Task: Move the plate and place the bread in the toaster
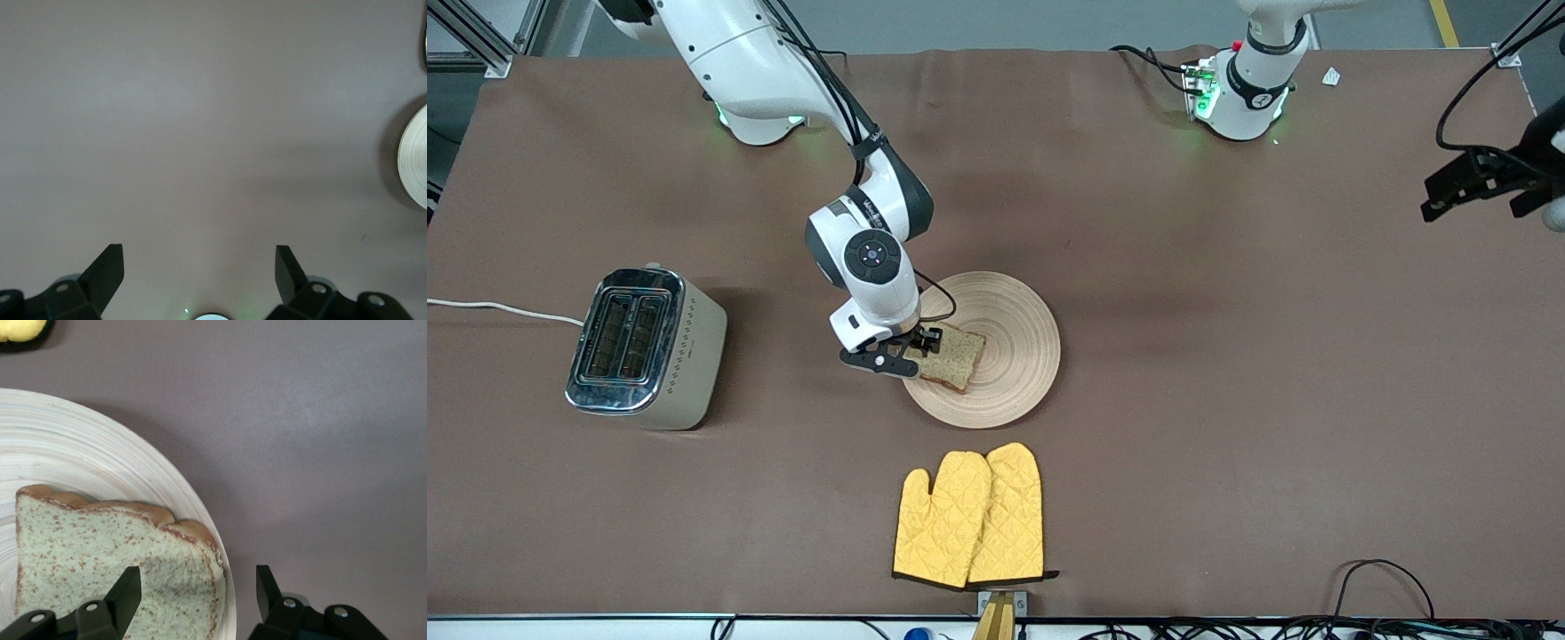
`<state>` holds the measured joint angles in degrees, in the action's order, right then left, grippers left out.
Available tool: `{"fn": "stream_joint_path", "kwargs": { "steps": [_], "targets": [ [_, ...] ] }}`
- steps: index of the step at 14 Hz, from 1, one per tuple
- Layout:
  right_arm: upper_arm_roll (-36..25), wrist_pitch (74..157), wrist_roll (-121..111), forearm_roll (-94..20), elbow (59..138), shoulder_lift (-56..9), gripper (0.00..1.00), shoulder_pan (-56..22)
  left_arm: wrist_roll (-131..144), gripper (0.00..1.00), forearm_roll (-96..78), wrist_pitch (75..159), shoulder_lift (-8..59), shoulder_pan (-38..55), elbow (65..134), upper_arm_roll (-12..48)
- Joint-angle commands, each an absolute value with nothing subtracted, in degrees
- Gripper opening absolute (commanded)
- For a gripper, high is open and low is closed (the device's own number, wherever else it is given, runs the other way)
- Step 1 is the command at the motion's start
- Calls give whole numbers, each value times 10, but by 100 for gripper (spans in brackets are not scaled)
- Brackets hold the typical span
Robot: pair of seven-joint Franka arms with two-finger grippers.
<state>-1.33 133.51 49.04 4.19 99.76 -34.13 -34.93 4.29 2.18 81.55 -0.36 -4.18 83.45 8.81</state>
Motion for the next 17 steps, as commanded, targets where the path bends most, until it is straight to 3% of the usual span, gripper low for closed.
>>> {"fn": "stream_joint_path", "kwargs": {
  "steps": [1, 3, 7, 15, 17],
  "targets": [
    [-18, 1339, 512, 54, 991, -355, 75, -358, 43, 100, 24, 827, -49, -14, 893, 65],
    [-18, 1346, 512, 55, 991, -359, 64, -359, 44, 100, 17, 827, -44, -13, 891, 66],
    [-18, 1346, 512, 54, 991, -359, 52, -359, 43, 100, -1, 834, -35, -18, 889, 65],
    [-18, 1339, 508, 62, 985, -358, 51, -359, 40, 100, -1, 837, -32, -19, 888, 64],
    [-18, 1336, 508, 64, 983, -358, 45, -359, 40, 100, -1, 841, -31, -18, 888, 64]
  ]
}}
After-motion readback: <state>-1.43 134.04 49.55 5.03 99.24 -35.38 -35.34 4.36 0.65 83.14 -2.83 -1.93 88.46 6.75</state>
